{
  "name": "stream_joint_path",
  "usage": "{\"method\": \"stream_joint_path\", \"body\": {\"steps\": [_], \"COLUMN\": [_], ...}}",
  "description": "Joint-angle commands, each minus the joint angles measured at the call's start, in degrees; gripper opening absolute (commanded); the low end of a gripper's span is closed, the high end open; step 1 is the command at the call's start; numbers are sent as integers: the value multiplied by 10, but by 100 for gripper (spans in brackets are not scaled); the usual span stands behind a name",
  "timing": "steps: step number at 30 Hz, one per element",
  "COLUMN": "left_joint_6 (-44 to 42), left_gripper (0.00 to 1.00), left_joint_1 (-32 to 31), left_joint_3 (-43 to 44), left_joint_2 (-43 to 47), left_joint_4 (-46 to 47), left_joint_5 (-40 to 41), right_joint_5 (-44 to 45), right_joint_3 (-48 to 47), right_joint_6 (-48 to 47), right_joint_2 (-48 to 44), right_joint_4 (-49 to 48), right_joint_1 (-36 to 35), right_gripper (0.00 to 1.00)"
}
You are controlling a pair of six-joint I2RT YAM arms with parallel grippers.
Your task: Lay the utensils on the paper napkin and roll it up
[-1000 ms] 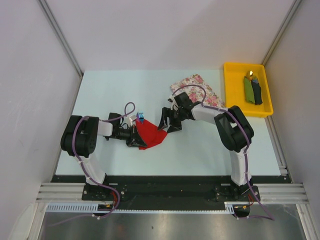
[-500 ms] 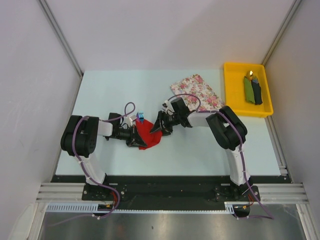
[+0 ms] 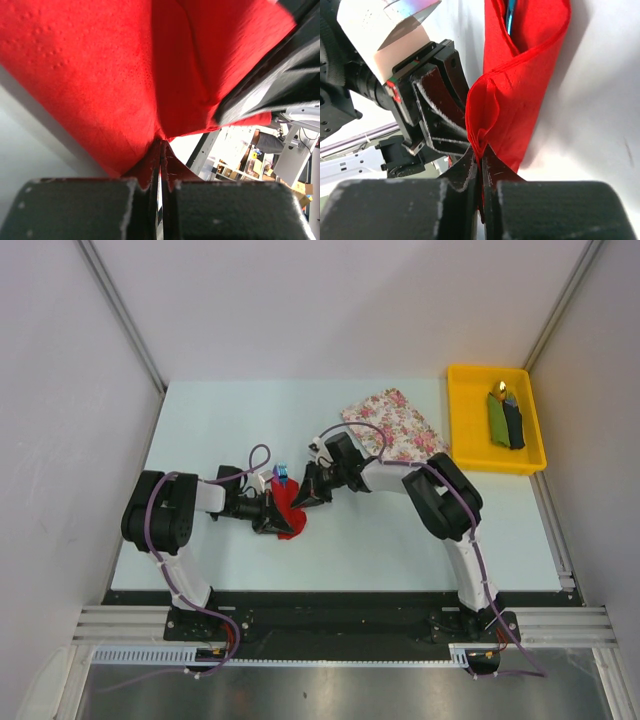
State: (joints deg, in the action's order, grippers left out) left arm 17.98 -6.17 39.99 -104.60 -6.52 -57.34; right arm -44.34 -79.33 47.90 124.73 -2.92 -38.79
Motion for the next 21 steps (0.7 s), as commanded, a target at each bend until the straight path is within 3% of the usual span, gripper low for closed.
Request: {"method": "stream_joint_path", "body": {"steps": [1, 21], "left_joint_6": [-34, -59], "left_gripper": [1, 3], "left_joint_1": [4, -2], "left_joint_3": [-2, -3], "left_joint_2": [-4, 67], "left_joint_4": [-5, -33], "left_joint_5": [74, 41], "right_joint_5": [-2, 37], "right_joint_3": [-39, -63], "right_joint_6": [-10, -64], "right_joint_2": [21, 85], "right_joint_4": [9, 122], "right_joint_1": [-17, -14], "right_gripper": [4, 2]}}
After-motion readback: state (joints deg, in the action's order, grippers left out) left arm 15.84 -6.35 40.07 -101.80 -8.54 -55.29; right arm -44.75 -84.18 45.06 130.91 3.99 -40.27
